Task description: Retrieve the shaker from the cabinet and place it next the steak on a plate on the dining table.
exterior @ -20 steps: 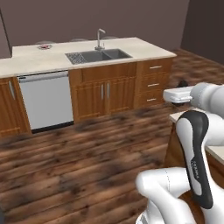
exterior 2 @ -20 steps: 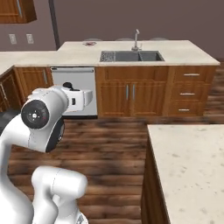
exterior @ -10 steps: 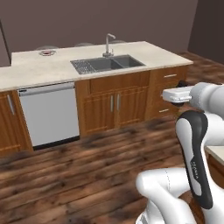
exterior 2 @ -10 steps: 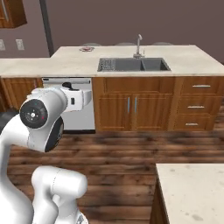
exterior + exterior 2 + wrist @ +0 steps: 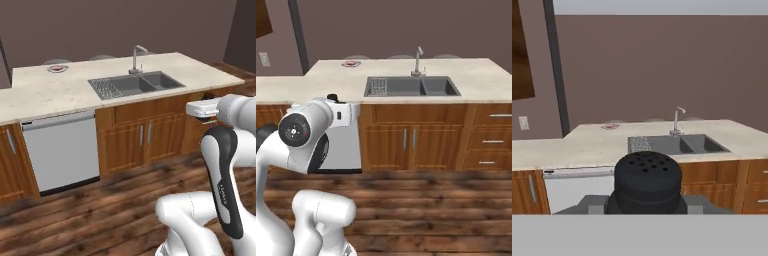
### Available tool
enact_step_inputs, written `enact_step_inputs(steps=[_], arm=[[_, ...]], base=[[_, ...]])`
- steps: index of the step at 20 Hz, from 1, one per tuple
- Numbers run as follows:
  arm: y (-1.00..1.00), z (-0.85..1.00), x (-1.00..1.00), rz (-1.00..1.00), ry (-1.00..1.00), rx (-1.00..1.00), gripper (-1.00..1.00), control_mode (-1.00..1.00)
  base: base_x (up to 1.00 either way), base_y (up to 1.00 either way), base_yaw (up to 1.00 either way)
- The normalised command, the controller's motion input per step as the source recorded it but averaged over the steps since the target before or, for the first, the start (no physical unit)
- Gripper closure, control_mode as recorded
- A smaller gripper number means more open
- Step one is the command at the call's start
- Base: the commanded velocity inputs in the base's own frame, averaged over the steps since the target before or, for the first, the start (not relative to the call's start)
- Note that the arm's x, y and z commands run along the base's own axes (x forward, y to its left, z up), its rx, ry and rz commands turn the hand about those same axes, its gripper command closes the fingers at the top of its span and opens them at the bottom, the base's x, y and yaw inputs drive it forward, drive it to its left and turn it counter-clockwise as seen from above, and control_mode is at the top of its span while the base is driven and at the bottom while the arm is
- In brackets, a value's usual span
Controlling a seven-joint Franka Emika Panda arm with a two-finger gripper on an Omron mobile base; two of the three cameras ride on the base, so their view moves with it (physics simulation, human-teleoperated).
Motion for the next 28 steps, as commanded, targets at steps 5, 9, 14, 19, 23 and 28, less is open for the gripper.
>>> enact_step_inputs(steps=[5,9,14,19,23,28], arm=[[0.00,0.00,0.00,0.00,0.00,0.00,1.00,1.00],[0.00,0.00,0.00,0.00,0.00,0.00,1.00,1.00],[0.00,0.00,0.00,0.00,0.00,0.00,1.00,1.00],[0.00,0.00,0.00,0.00,0.00,0.00,1.00,1.00],[0.00,0.00,0.00,0.00,0.00,0.00,1.00,1.00],[0.00,0.00,0.00,0.00,0.00,0.00,1.00,1.00]], base=[[1.00,0.17,0.00],[1.00,-0.05,0.00],[1.00,-0.61,0.11],[1.00,-0.94,0.15],[0.96,-1.00,0.06],[0.53,-1.00,0.00]])
